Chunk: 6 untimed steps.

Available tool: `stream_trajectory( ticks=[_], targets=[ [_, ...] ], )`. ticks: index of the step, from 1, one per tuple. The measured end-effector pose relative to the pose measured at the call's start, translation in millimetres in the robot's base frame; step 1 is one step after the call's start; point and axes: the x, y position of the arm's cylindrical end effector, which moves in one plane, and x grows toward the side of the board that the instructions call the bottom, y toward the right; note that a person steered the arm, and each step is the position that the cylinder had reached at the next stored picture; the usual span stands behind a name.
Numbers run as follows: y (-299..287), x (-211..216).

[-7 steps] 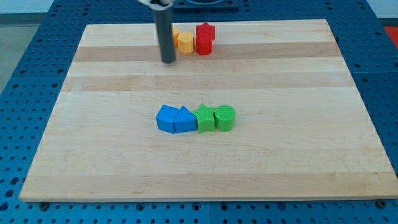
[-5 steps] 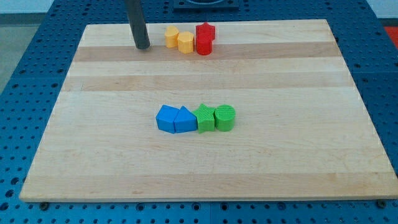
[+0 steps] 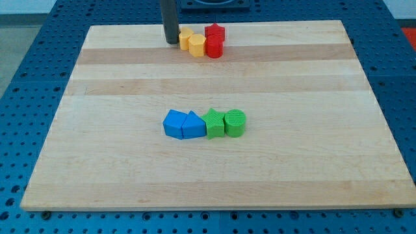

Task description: Push the heart into the hexagon

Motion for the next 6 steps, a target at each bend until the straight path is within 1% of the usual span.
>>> stream_trajectory(
  ticks=[1, 2, 4, 6],
  targets=[
    [6.2, 0.0],
    [-9.4, 17.4],
    [-45.6, 85.5],
    [-70.1, 125.3]
  ],
)
